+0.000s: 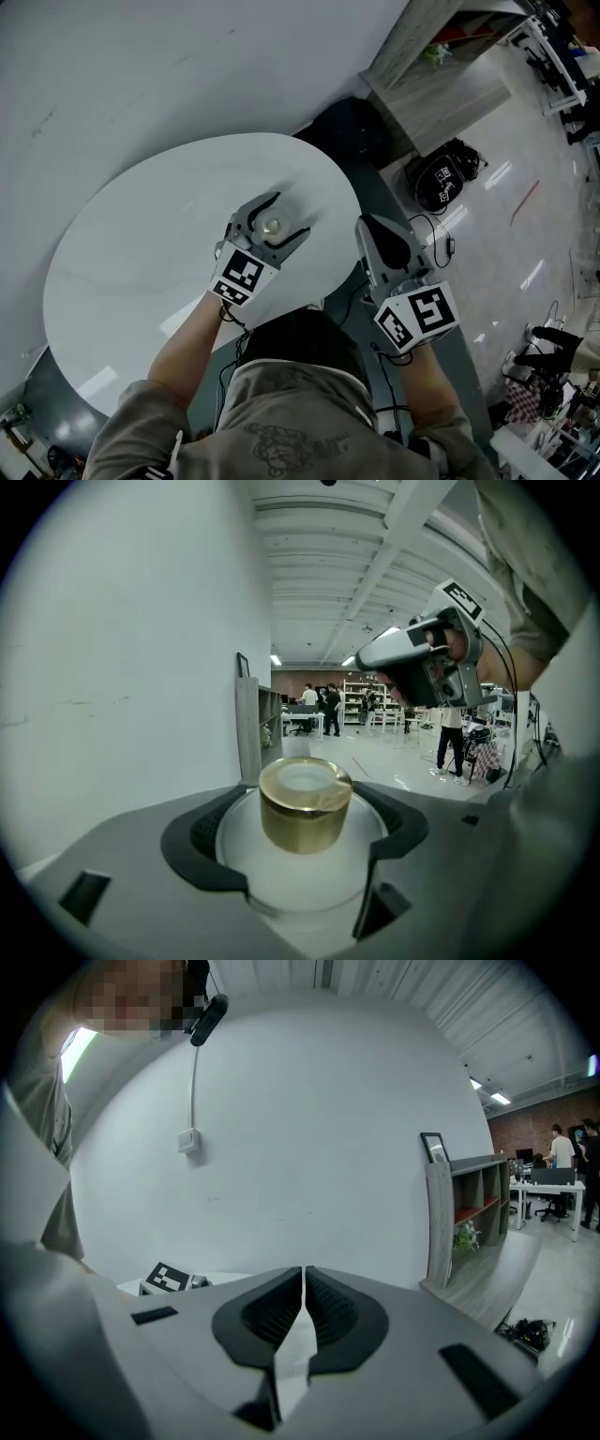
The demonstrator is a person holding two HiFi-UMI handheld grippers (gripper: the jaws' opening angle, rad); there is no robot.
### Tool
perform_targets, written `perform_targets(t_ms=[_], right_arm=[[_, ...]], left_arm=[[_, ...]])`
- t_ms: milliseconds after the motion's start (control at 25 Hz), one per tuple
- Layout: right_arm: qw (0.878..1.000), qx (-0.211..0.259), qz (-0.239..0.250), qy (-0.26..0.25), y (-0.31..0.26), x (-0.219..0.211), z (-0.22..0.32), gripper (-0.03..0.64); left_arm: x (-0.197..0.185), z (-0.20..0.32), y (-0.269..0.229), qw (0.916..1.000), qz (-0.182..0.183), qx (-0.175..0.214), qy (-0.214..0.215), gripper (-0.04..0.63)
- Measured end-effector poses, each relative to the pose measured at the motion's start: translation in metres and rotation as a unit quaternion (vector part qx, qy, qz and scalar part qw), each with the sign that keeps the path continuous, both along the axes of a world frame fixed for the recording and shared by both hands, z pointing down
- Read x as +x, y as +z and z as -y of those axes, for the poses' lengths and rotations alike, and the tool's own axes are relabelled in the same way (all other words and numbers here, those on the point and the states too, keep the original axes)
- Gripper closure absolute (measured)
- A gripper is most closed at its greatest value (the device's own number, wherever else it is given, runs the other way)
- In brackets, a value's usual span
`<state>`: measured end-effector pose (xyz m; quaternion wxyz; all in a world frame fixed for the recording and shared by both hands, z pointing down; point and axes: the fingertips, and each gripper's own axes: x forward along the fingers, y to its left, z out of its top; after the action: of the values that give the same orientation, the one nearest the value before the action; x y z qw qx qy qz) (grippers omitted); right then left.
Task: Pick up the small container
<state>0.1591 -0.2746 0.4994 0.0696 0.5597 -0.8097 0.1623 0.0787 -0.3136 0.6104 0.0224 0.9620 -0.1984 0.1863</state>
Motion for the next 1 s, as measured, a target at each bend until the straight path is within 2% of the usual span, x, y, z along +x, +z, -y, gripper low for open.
perform_targets(t_ms=[440,1000], right_arm=[[0.999,0.038,-0.016,0.011,-0.084,0.016,-0.024,0.584],[0.990,0.125,-0.059,0.018,-0.210,0.033,-0.075,0.584]], left_arm=[[-0.004,-0.004,-0.119,0.9989,-0.031,0.022,-0.027,0.247],[-0.008,-0.037,-0.270,0.9940,-0.066,0.077,-0.041,0.247]])
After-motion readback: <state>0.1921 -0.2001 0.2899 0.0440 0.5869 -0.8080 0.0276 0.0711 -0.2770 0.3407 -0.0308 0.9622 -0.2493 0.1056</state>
